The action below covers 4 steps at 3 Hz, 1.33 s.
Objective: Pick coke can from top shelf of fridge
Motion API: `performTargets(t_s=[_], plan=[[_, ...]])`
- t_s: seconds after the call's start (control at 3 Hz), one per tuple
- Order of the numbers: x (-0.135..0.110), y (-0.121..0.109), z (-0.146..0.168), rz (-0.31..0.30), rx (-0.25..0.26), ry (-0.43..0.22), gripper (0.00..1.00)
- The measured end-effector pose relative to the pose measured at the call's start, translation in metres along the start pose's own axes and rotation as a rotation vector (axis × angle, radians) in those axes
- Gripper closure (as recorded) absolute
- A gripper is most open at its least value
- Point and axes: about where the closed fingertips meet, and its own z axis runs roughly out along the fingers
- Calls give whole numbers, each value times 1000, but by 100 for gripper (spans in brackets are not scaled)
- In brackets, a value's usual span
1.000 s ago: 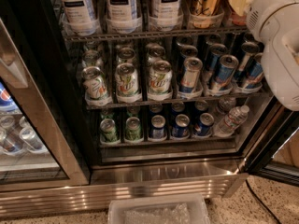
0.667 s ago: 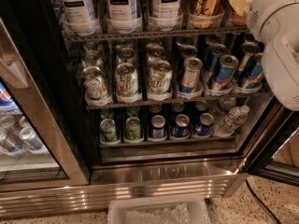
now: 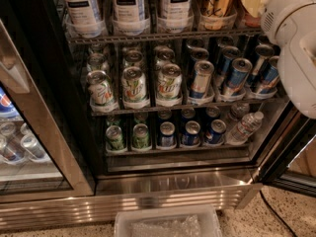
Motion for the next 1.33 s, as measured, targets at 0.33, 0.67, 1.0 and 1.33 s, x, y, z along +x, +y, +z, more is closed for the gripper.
performTargets(t_s=[0.33,0.67,1.0,1.33], plan=[[-22,-10,-5,27,10,-51,100],[-54,-22,-14,57,24,-123,100],[-82,-32,-26,76,41,-190,100],[-103,-36,-40,88,23,-226,100]])
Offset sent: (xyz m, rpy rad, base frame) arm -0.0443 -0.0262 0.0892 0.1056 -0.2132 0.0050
